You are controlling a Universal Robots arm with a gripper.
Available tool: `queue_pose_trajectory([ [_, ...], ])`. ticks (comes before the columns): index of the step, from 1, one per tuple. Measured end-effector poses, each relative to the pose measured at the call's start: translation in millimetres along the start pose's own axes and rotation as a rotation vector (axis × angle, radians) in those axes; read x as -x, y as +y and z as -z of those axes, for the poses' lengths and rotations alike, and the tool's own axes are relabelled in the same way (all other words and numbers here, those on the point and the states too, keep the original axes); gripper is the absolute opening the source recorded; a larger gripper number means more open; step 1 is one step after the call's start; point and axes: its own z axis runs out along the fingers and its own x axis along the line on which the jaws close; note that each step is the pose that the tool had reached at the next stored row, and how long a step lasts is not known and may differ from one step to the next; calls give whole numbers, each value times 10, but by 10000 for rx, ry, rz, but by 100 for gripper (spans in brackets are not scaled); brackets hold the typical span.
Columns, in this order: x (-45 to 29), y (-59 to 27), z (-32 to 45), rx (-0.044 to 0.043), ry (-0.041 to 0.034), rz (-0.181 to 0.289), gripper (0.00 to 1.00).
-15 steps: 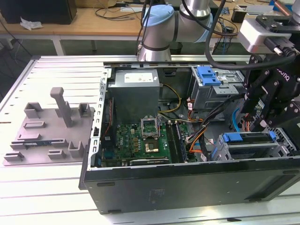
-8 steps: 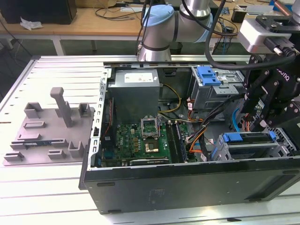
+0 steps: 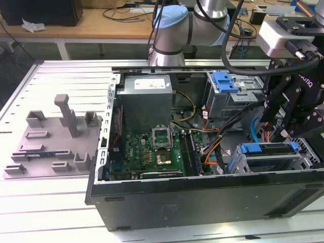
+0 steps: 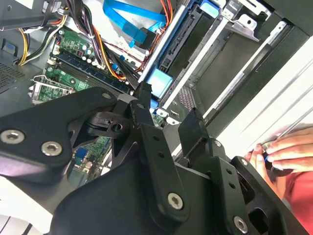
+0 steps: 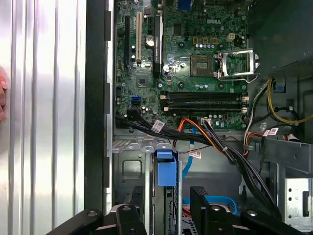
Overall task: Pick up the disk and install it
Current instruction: 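Insert the first disk wire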
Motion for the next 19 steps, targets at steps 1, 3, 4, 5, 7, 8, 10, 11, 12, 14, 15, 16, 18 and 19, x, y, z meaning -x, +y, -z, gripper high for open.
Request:
queue_pose_trajectory([
  [1, 22, 0, -1, -1, 6, -1, 50],
  [3, 149, -2, -2, 1, 100, -3, 50],
  [4, 199, -3, -4, 1, 138, -4, 50],
  [5, 282, -4, -5, 3, 266, -8, 50],
  [7, 370, -5, -8, 7, 555, -17, 50],
  [8, 432, -5, -9, 9, 727, -21, 50],
  [10, 609, -8, -13, 13, 1035, -31, 50],
  [11, 683, -10, -14, 14, 1165, -34, 50],
  [12, 724, -11, -16, 15, 1303, -39, 50],
  [14, 755, -17, -16, 23, 1652, -49, 50],
  [15, 765, -20, -17, 30, 1840, -54, 50],
  [16, 782, -26, -16, 49, 2159, -63, 50],
  [18, 872, -48, -18, 125, 2950, -82, 50],
  [19, 920, -59, -18, 149, 3182, -88, 50],
])
